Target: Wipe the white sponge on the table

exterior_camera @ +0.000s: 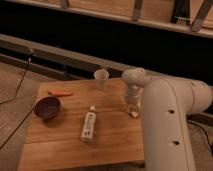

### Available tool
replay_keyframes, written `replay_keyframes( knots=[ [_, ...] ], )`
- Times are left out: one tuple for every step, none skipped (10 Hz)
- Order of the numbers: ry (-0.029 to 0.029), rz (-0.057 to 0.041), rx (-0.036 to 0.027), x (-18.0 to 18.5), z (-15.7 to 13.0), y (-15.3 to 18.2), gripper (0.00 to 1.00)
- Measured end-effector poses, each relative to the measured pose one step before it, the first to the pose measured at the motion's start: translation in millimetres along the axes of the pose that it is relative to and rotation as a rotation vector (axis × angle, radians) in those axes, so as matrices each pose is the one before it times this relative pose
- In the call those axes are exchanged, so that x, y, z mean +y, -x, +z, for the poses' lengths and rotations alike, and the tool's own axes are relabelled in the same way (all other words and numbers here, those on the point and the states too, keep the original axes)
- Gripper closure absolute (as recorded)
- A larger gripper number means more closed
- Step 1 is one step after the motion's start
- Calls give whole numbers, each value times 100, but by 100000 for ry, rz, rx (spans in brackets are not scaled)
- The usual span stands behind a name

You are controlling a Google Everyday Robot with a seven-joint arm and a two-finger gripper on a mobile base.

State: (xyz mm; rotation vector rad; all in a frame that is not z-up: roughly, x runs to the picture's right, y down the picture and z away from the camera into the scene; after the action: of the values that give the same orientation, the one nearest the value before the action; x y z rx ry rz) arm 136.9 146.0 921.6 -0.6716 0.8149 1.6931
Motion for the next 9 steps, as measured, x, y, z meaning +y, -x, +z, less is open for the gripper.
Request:
replay_keyframes(
  knots=[
    [946,-1471,563,952,-66,-241,100],
    [1659,-2514,989,1654,-212,-609,100],
    [833,-1322,567,898,-117,-416,100],
    [1081,-1620,797,1171,-100,-701,100],
    [929,-859,756,870,45,-728,100],
    [1160,5,988,893,237,-965,100],
    [669,9,670,532,213,-643,100],
    [781,-305,966,773,310,-895,100],
    [384,-697,1496,816,458,-1223,100]
  ],
)
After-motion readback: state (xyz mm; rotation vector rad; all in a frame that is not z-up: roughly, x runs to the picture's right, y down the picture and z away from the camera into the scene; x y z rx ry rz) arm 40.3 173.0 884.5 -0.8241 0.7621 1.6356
